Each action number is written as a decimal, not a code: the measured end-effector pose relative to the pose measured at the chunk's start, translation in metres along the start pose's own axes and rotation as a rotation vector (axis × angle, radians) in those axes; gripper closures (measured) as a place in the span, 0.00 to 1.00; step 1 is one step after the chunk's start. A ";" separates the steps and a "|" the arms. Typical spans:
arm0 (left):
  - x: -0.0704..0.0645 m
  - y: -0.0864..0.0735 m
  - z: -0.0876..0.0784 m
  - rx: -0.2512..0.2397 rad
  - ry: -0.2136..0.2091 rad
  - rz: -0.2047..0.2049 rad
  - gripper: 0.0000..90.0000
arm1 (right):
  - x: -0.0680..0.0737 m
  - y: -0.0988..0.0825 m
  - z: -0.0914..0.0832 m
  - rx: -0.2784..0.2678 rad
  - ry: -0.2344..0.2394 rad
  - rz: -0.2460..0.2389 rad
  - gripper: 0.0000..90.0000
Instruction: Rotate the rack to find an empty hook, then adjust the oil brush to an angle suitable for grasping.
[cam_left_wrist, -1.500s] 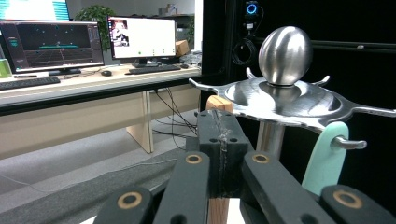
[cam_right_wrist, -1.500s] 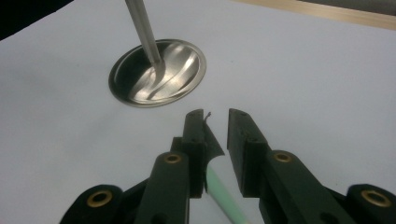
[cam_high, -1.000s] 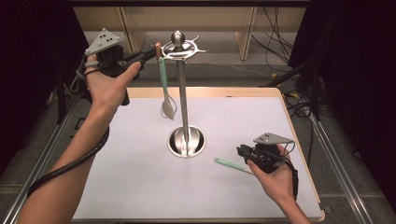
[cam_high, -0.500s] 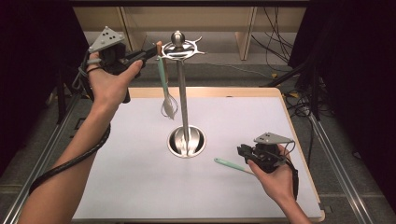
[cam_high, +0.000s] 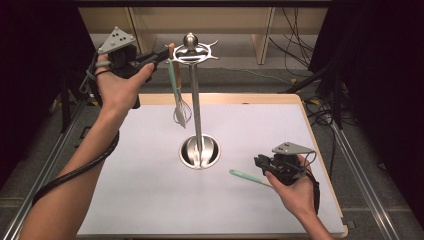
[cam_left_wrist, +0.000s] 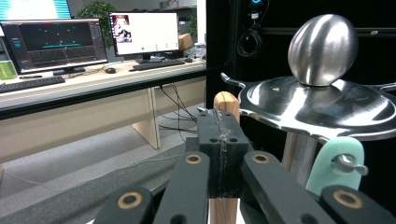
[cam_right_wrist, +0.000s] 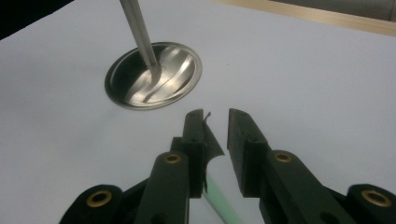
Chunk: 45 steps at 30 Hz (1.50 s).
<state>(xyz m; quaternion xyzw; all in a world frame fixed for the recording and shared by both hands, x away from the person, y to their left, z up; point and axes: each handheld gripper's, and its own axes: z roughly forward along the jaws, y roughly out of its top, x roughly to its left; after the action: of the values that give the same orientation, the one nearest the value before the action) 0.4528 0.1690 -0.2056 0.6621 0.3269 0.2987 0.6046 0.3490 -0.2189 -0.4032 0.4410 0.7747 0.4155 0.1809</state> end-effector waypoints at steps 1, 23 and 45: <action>0.000 0.000 0.000 0.001 0.000 0.002 0.99 | 0.000 0.000 0.001 -0.009 0.002 0.003 0.86; -0.002 -0.013 -0.030 -0.056 0.021 0.025 0.81 | -0.007 0.000 -0.002 0.015 -0.017 0.003 0.80; -0.014 -0.049 -0.068 -0.068 0.017 0.004 0.67 | -0.016 -0.001 0.000 0.155 -0.006 -0.032 0.85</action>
<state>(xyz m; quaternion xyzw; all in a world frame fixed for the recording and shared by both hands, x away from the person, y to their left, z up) 0.3871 0.2021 -0.2483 0.6392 0.3204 0.3166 0.6233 0.3570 -0.2324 -0.4049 0.4426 0.8108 0.3501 0.1553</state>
